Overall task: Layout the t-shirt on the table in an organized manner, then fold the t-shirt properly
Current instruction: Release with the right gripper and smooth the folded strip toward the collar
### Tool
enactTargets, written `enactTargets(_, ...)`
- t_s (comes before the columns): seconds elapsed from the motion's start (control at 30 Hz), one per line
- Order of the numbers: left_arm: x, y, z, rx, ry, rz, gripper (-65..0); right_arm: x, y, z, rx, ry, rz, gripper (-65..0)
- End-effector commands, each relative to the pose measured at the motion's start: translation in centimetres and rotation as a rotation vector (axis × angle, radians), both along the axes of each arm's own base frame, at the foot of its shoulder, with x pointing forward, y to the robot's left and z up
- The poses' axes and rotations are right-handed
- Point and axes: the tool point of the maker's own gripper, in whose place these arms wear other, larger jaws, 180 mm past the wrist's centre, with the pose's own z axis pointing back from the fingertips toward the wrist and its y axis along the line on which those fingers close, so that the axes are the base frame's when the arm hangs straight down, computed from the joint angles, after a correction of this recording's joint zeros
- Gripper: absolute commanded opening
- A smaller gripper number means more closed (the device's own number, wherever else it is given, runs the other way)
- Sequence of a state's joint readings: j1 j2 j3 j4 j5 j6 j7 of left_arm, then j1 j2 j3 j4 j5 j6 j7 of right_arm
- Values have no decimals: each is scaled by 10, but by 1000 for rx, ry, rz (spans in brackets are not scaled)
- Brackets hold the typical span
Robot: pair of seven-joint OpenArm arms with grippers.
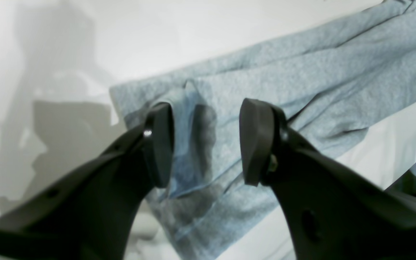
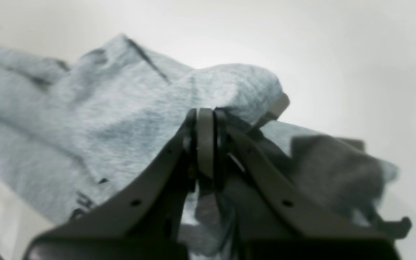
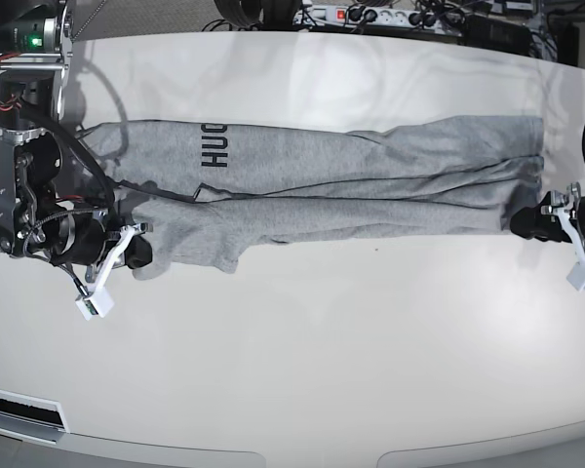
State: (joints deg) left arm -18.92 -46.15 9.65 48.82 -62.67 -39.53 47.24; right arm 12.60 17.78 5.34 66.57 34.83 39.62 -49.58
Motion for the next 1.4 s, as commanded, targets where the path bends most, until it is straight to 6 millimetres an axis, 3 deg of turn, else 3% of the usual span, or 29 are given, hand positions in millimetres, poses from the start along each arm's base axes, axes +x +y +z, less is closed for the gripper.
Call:
enactTargets(0.0, 12, 8, 19, -1, -56, 11, -347, 20, -3, 27, 27, -72, -2, -650)
enactTargets(0.17, 11, 10, 17, 16, -49, 4, -347, 11, 8, 57, 70, -64, 76, -650)
enactTargets(0.43, 11, 10, 17, 16, -49, 4, -347, -49, 34, 70, 15, -77, 223, -650)
enactTargets(0.63, 11, 10, 17, 16, -49, 4, -347, -93, 37, 52, -29, 3, 268, -650)
enactTargets(0.77, 11, 10, 17, 16, -50, 4, -347, -111, 29, 35, -74, 72, 274, -650)
enactTargets(1.0, 11, 11, 18, 16, -53, 7, -347, -119, 1, 21, -187, 103, 254, -650)
enactTargets(1.2, 16, 11, 21, 6, -79, 17, -347, -111, -17, 3, -245, 83, 192, -650)
enactTargets(1.33, 18, 13, 24, 9, -85, 19, -347, -114, -24, 2, -284, 117, 204, -377)
enactTargets(1.37, 19, 14, 26, 14, -85, 19, -347, -113, -30, 4, -309, 137, 191, -360)
